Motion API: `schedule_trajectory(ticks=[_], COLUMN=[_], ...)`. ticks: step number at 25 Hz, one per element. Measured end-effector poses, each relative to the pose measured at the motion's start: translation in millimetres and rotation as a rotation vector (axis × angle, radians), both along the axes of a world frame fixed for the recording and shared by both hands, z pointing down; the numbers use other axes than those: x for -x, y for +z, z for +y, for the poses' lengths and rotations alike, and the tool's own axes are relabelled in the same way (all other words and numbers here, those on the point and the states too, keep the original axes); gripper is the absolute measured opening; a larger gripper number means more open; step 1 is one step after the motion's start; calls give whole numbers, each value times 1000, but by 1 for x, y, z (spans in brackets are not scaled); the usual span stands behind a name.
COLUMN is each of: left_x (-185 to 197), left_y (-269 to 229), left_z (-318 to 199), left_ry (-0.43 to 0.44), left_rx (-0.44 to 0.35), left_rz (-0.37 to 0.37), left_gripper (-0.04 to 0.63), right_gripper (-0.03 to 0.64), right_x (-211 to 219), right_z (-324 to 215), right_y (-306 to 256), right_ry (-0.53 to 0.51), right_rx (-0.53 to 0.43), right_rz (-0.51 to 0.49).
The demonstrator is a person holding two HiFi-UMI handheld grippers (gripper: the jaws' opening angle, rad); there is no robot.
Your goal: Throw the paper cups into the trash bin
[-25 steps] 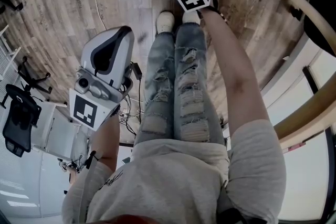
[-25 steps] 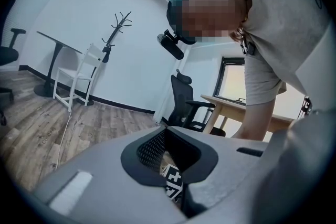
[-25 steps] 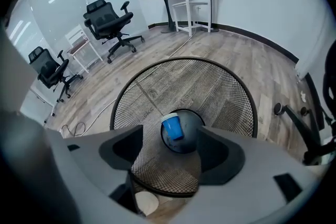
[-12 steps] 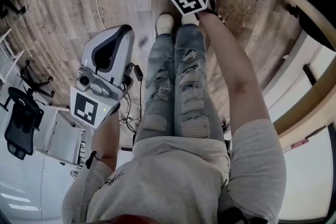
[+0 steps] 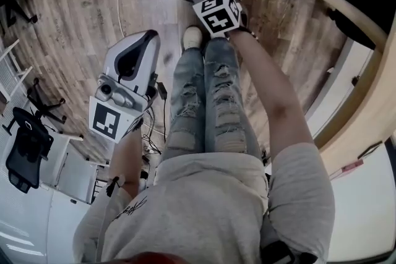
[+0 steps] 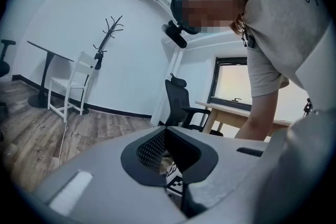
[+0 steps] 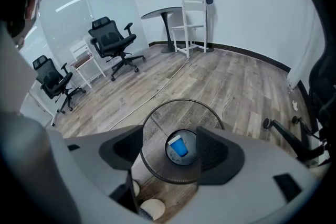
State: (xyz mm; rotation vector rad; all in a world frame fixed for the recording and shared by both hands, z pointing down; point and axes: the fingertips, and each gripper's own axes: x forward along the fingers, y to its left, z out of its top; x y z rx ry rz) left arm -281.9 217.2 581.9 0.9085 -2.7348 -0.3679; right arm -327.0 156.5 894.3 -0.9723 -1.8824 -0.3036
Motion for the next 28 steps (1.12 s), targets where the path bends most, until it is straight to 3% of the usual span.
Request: schedule_trajectory(ticks=[22, 28], left_x=[-8, -14], left_y=[-85, -107], left_z=[-12, -14], left_ry=[11, 22], left_rx=[15, 29], left_rz=[-44, -66], left_gripper=[3, 3], right_gripper=[293, 293], right_x=[-14, -15], right_z=[-9, -14], right_y=[-141, -182], right_ry=[-25, 18], right_rx=[59, 92], right_rz=[-97, -135])
